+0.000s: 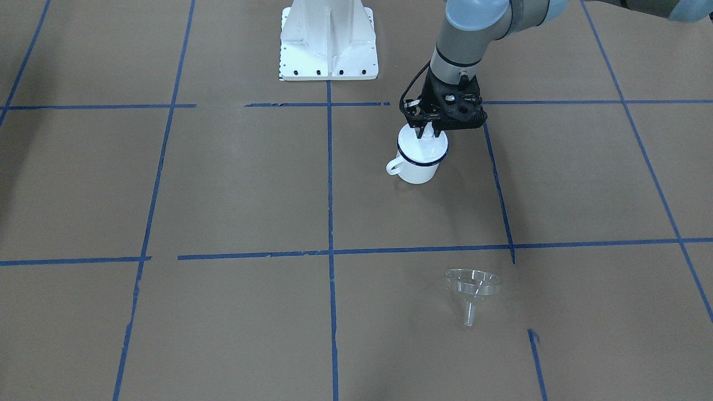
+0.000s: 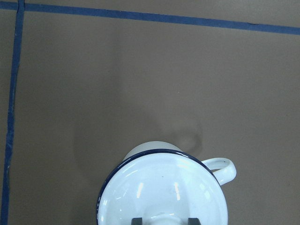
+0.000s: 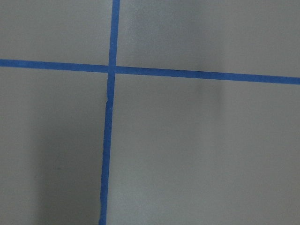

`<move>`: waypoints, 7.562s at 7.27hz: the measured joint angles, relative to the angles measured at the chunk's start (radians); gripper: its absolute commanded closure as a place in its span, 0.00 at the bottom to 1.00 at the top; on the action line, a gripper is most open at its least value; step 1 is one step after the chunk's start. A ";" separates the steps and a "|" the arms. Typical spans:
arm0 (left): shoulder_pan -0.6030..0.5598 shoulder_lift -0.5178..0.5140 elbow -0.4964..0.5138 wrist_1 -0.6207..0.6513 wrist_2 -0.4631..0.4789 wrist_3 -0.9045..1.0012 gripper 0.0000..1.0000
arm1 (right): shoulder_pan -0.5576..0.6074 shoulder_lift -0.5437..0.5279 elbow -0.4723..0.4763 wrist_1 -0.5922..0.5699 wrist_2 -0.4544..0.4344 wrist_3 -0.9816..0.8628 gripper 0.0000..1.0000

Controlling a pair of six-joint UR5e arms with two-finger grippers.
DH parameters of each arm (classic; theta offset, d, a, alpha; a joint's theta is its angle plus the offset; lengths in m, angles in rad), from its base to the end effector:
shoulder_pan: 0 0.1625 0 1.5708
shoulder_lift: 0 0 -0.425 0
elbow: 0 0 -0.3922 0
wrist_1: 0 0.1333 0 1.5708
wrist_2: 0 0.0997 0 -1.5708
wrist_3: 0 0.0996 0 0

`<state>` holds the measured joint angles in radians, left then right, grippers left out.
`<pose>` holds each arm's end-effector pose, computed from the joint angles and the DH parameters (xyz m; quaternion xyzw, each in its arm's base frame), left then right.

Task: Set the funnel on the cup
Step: 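Lower the left gripper and grasp the white lid's knob, then lift the lid off the mug and set it on the table nearer the robot, then release the lid and move the left gripper to the glass funnel, then grasp the glass funnel's rim with the left gripper and lift it, then carry the funnel over the open enamel mug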

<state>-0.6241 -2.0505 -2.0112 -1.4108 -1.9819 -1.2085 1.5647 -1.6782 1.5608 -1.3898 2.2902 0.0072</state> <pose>0.4070 -0.4083 0.2249 0.0050 0.4096 -0.0436 0.9112 0.0649 -0.4486 0.6994 0.0274 -0.3520 -0.0107 0.9355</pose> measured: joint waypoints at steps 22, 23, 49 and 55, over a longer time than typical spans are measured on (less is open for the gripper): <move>-0.234 0.291 0.026 -0.599 0.129 -0.303 0.00 | 0.000 0.000 -0.001 0.000 0.000 -0.001 0.00; -0.247 0.240 0.091 -0.654 0.190 -0.483 0.00 | 0.000 0.000 -0.001 0.000 0.000 -0.001 0.00; -0.201 -0.052 0.512 -0.991 0.399 -1.147 1.00 | 0.000 0.000 -0.001 0.000 0.000 0.000 0.00; -0.190 -0.088 -0.038 -0.102 0.062 -0.707 1.00 | 0.000 0.000 0.000 0.000 0.000 0.000 0.00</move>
<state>-0.8142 -2.1389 -2.0494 -1.5127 -1.9204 -1.9157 1.5647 -1.6782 1.5609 -1.3898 2.2902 0.0077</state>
